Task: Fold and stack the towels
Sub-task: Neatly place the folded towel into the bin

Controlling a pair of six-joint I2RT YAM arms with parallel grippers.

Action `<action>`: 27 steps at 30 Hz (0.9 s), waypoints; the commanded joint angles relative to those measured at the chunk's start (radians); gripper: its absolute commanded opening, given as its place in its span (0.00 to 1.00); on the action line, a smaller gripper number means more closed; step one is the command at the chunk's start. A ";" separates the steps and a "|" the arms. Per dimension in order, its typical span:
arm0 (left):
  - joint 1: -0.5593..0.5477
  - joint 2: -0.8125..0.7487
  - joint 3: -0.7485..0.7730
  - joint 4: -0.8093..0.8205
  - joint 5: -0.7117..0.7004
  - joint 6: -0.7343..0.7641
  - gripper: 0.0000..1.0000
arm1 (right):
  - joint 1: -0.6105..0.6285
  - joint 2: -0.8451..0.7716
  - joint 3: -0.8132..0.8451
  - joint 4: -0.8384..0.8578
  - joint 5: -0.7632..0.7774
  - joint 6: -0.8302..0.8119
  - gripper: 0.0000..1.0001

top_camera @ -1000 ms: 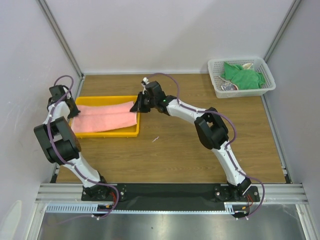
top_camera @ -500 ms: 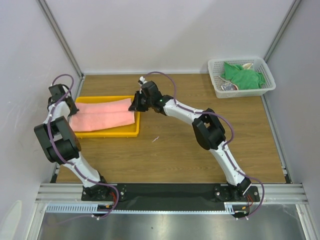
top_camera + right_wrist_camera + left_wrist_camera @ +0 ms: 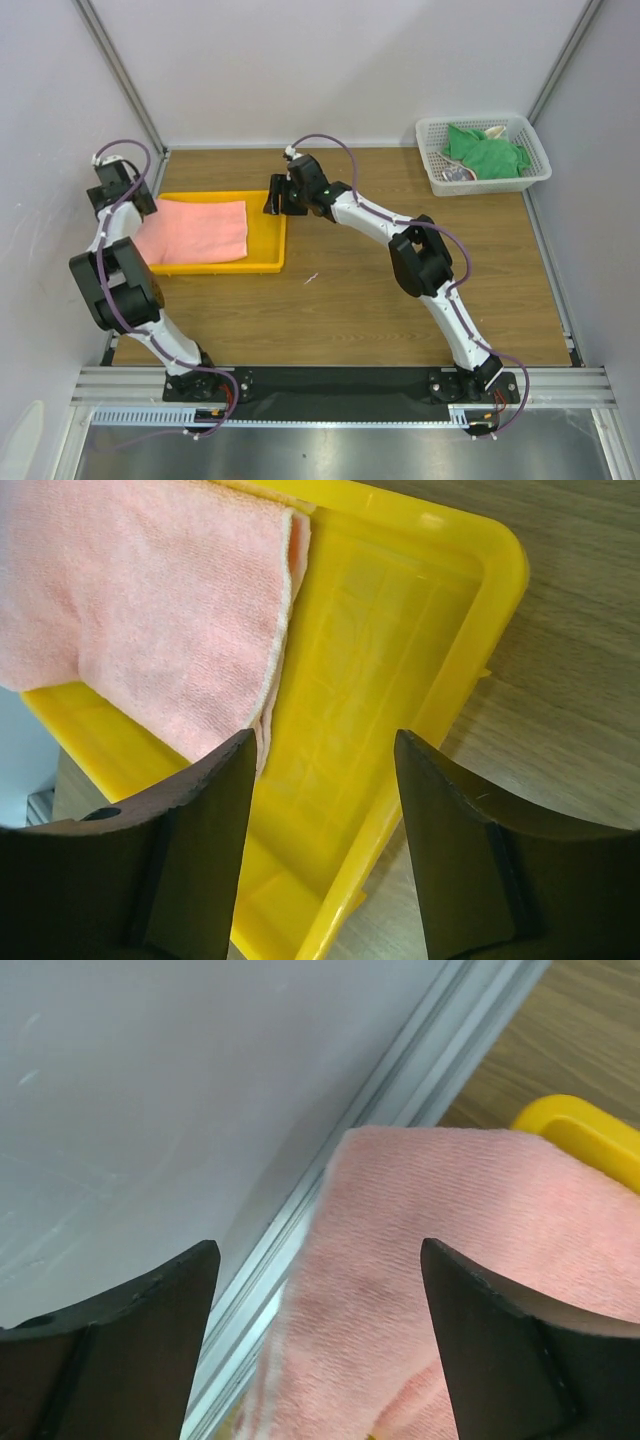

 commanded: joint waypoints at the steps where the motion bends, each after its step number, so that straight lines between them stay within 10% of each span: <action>1: -0.079 -0.075 0.032 -0.003 -0.056 0.021 0.88 | -0.007 -0.068 0.047 -0.083 0.046 -0.078 0.63; 14: -0.597 -0.233 0.029 -0.176 -0.242 -0.164 1.00 | -0.134 -0.353 -0.192 -0.111 -0.021 -0.098 0.68; 27: -0.732 0.026 0.006 -0.210 -0.248 -0.227 0.82 | -0.304 -0.651 -0.660 0.023 -0.008 -0.082 0.68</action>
